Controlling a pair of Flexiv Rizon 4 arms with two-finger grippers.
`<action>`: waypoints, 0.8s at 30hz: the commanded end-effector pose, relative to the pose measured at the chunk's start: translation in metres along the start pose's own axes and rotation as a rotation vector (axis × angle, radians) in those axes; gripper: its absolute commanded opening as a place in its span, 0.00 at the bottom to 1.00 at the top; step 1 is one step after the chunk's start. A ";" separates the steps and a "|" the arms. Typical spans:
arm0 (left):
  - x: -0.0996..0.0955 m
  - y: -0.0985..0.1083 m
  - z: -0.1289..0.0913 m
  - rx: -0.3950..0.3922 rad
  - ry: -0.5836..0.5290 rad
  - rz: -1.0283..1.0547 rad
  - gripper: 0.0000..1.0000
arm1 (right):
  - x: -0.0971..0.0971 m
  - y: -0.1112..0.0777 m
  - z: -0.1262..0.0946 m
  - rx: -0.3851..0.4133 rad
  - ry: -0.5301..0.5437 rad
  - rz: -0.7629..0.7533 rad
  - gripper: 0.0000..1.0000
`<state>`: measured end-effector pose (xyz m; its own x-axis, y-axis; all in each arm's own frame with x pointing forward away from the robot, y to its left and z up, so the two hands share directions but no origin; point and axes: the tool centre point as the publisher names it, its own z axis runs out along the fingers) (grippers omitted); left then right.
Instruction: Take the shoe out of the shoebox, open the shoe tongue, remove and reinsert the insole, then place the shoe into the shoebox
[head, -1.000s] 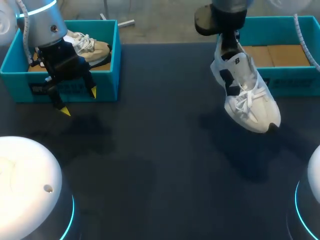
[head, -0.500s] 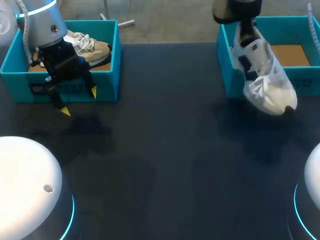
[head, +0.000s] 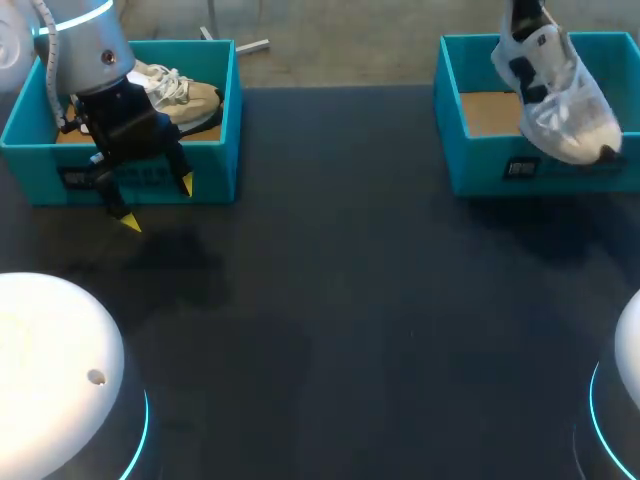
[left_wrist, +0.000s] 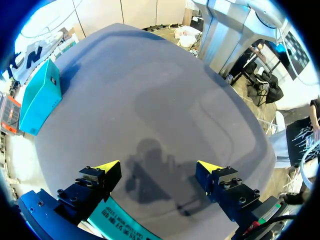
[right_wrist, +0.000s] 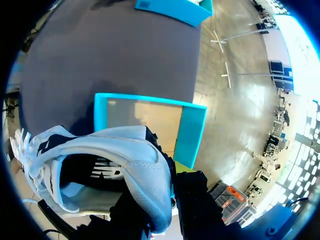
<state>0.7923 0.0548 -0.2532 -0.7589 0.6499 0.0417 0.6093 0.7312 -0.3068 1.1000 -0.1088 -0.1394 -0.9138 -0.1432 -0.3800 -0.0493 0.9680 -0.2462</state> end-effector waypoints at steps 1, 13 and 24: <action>0.001 0.000 0.000 -0.003 0.000 0.000 1.00 | -0.014 0.002 0.001 0.003 0.030 -0.002 0.00; 0.001 0.000 0.000 -0.003 0.000 0.000 1.00 | -0.014 0.002 0.001 0.003 0.030 -0.002 0.00; 0.001 0.000 0.000 -0.003 0.000 0.000 1.00 | -0.072 -0.050 0.016 0.036 0.000 0.062 0.00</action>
<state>0.7923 0.0547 -0.2532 -0.7588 0.6500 0.0418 0.6094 0.7311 -0.3068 1.1527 -0.1432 -0.1110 -0.9056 -0.0853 -0.4154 0.0296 0.9645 -0.2625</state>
